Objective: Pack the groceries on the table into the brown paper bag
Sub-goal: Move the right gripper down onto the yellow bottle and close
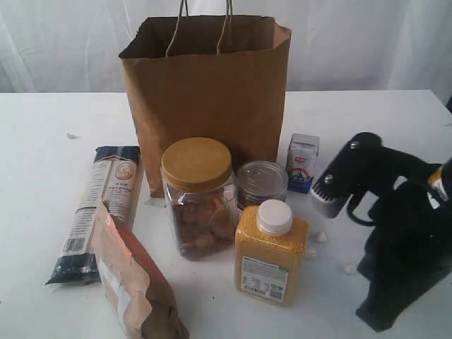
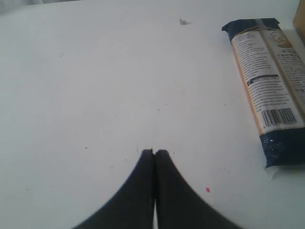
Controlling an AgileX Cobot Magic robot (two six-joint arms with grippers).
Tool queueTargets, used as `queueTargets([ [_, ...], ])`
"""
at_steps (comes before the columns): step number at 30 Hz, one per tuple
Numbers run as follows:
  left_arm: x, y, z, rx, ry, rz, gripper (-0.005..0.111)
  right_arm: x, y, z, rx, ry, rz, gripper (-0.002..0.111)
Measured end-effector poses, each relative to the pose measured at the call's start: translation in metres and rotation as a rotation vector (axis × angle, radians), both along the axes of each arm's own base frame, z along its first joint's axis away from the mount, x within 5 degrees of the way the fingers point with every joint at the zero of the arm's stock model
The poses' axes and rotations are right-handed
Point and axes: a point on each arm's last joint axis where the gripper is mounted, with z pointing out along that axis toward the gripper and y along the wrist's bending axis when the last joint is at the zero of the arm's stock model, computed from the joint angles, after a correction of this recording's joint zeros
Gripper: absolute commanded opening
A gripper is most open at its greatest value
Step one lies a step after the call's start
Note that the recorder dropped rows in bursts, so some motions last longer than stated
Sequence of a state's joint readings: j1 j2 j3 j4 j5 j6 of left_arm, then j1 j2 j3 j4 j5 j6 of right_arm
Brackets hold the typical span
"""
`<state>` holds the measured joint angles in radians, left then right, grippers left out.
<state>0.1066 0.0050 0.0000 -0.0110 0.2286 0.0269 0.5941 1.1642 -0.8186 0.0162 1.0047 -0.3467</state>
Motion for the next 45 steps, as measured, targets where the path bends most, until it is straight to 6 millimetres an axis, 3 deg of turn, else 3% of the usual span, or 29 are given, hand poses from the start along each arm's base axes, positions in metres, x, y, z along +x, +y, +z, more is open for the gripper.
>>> queueTargets([
  [6, 0.0, 0.0, 0.0, 0.0, 0.0, 0.0, 0.0, 0.005, 0.02, 0.009, 0.099, -0.158, 0.136, 0.0],
  [9, 0.0, 0.0, 0.0, 0.0, 0.0, 0.0, 0.0, 0.01, 0.024, 0.012, 0.137, -0.224, 0.139, 0.007],
  [11, 0.0, 0.0, 0.0, 0.0, 0.0, 0.0, 0.0, 0.012, 0.025, 0.014, 0.151, -0.25, 0.142, 0.017],
  [17, 0.0, 0.0, 0.0, 0.0, 0.0, 0.0, 0.0, 0.014, 0.026, 0.015, 0.155, -0.274, 0.16, 0.067],
  [19, 0.0, 0.0, 0.0, 0.0, 0.0, 0.0, 0.0, 0.014, 0.026, 0.015, 0.159, -0.277, 0.159, 0.076],
  [27, 0.0, 0.0, 0.0, 0.0, 0.0, 0.0, 0.0, 0.015, 0.033, 0.016, 0.25, -0.264, 0.116, 0.077],
  [32, 0.0, 0.0, 0.0, 0.0, 0.0, 0.0, 0.0, 0.021, 0.041, 0.006, 0.266, -0.216, 0.093, 0.077],
  [42, 0.0, 0.0, 0.0, 0.0, 0.0, 0.0, 0.0, 0.042, 0.057, -0.038, 0.194, -0.102, 0.078, 0.077],
  [45, 0.0, 0.0, 0.0, 0.0, 0.0, 0.0, 0.0, 0.044, 0.059, -0.044, 0.18, -0.083, 0.077, 0.068],
])
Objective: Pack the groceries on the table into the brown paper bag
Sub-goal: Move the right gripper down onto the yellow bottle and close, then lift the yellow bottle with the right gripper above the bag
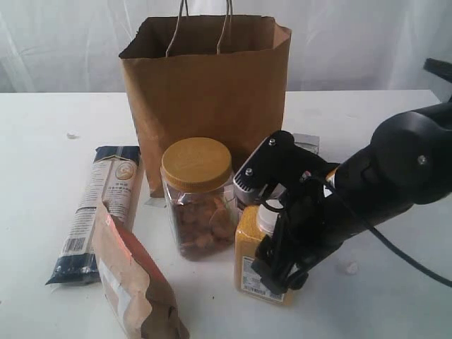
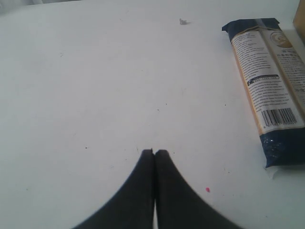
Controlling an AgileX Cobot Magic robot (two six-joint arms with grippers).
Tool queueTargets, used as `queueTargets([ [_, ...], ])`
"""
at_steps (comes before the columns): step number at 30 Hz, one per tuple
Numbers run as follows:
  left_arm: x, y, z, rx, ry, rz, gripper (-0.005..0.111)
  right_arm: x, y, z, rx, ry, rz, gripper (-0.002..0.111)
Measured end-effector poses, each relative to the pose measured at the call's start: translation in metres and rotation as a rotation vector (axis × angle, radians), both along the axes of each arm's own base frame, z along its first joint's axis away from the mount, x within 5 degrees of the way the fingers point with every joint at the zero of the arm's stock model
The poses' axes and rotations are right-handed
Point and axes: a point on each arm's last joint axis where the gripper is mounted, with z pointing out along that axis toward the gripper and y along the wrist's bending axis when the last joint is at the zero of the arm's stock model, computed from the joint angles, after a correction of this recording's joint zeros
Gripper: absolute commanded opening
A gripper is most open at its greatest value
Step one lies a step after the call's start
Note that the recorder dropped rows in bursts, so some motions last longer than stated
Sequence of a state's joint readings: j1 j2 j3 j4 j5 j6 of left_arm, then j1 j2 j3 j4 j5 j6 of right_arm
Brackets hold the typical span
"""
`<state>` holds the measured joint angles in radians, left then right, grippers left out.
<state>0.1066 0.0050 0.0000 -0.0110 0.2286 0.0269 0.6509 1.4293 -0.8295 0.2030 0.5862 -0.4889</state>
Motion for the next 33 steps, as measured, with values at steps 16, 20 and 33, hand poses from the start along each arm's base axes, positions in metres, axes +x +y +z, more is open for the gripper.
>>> queueTargets([
  [16, 0.0, 0.0, 0.0, 0.0, 0.0, 0.0, 0.0, 0.0, 0.0, -0.001, 0.001, 0.007, -0.002, 0.025],
  [20, 0.0, 0.0, 0.0, 0.0, 0.0, 0.0, 0.0, 0.001, 0.002, 0.001, 0.0, 0.01, 0.001, 0.023],
  [33, 0.0, 0.0, 0.0, 0.0, 0.0, 0.0, 0.0, -0.011, -0.007, 0.035, 0.045, -0.045, 0.012, 0.023],
])
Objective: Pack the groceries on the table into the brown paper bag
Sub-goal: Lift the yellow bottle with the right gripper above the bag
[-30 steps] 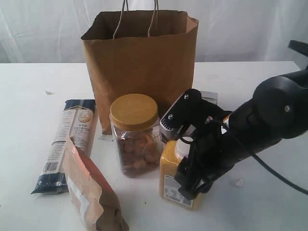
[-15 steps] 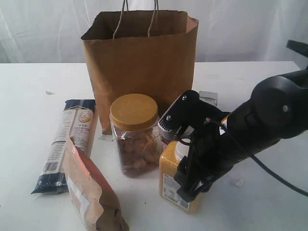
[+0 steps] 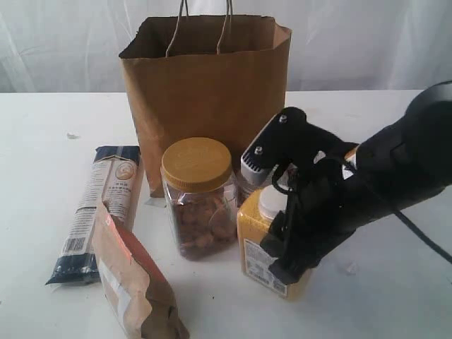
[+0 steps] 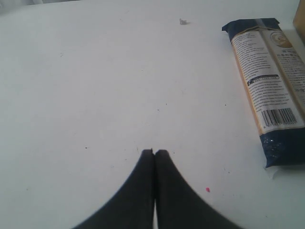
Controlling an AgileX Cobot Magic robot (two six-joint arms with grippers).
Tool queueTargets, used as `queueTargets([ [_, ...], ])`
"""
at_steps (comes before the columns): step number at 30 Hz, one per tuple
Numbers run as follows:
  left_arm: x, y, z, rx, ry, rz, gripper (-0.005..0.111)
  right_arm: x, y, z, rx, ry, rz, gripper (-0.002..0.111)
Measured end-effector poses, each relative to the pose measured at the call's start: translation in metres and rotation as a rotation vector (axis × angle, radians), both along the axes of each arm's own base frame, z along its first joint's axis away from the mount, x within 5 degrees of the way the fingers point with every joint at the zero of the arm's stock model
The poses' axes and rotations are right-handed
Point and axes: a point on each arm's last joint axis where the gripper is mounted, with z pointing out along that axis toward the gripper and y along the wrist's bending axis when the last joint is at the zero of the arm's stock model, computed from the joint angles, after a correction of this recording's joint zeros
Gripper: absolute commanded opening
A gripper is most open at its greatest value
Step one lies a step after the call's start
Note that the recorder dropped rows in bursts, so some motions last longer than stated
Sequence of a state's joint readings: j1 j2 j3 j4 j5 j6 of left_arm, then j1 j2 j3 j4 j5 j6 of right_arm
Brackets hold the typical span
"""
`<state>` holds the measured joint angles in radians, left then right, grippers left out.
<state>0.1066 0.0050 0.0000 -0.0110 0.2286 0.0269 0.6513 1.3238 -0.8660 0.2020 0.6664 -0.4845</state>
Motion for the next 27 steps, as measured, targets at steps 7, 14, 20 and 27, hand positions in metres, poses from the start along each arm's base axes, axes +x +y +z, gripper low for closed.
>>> queueTargets([
  [7, 0.0, 0.0, 0.0, 0.0, 0.0, 0.0, 0.0, -0.017, -0.013, 0.027, 0.091, -0.04, -0.067, 0.023],
  [14, 0.0, 0.0, 0.0, 0.0, 0.0, 0.0, 0.0, -0.042, -0.024, 0.033, 0.141, 0.076, -0.128, 0.023],
  [20, 0.0, 0.0, 0.0, 0.0, 0.0, 0.0, 0.0, -0.043, -0.028, 0.096, 0.41, -0.081, -0.238, 0.023],
  [27, 0.0, 0.0, 0.0, 0.0, 0.0, 0.0, 0.0, -0.016, -0.036, 0.208, 0.711, -0.411, -0.41, 0.023],
])
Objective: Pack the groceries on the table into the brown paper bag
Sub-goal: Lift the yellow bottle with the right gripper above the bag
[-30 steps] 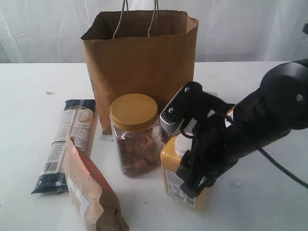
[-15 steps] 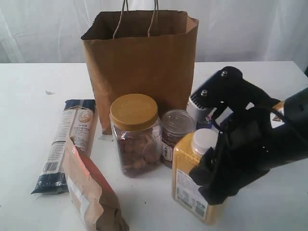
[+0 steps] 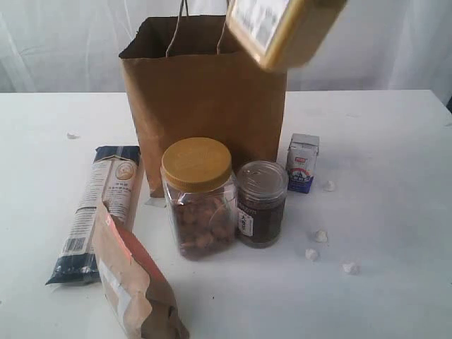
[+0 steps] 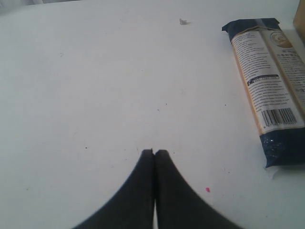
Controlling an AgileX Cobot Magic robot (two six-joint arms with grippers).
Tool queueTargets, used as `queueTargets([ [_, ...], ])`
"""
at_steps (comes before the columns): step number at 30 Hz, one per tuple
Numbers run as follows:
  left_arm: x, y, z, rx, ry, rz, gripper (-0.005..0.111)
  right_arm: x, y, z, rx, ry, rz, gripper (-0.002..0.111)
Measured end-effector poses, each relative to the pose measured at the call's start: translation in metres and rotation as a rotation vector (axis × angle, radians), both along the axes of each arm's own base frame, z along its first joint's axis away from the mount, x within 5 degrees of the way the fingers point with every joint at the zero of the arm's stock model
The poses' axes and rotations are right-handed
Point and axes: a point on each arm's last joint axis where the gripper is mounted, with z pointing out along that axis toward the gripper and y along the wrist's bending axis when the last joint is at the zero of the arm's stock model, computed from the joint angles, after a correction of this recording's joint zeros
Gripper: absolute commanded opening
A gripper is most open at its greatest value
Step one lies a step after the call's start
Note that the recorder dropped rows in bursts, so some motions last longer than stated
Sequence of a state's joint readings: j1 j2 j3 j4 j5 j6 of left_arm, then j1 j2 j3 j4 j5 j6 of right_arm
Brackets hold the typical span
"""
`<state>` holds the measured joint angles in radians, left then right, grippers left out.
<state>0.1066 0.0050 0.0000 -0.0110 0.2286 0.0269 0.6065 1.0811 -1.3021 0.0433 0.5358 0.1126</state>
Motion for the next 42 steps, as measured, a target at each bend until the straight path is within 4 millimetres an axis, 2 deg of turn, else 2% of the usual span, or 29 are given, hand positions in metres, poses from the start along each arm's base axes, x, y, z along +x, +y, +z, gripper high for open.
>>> queueTargets([
  [1, 0.0, 0.0, 0.0, 0.0, 0.0, 0.0, 0.0, 0.008, -0.001, 0.014, 0.03, -0.027, -0.035, 0.023],
  [4, 0.0, 0.0, 0.0, 0.0, 0.0, 0.0, 0.0, 0.029, -0.001, 0.034, 0.057, -0.068, -0.095, 0.023],
  [7, 0.0, 0.0, 0.0, 0.0, 0.0, 0.0, 0.0, 0.052, 0.008, 0.038, 0.067, -0.077, -0.115, 0.023],
  [13, 0.0, 0.0, 0.0, 0.0, 0.0, 0.0, 0.0, 0.096, 0.034, 0.017, 0.087, -0.094, -0.112, 0.023],
  [19, 0.0, 0.0, 0.0, 0.0, 0.0, 0.0, 0.0, 0.121, 0.049, -0.009, 0.052, -0.041, -0.112, 0.023],
  [23, 0.0, 0.0, 0.0, 0.0, 0.0, 0.0, 0.0, 0.128, 0.053, -0.016, 0.037, -0.038, -0.11, 0.023],
  [29, 0.0, 0.0, 0.0, 0.0, 0.0, 0.0, 0.0, 0.129, 0.054, -0.015, 0.014, -0.078, -0.101, 0.023],
  [35, 0.0, 0.0, 0.0, 0.0, 0.0, 0.0, 0.0, 0.129, 0.054, -0.015, -0.12, -0.178, -0.069, 0.023],
  [42, 0.0, 0.0, 0.0, 0.0, 0.0, 0.0, 0.0, 0.121, 0.068, -0.023, -0.159, -0.329, -0.012, 0.023],
])
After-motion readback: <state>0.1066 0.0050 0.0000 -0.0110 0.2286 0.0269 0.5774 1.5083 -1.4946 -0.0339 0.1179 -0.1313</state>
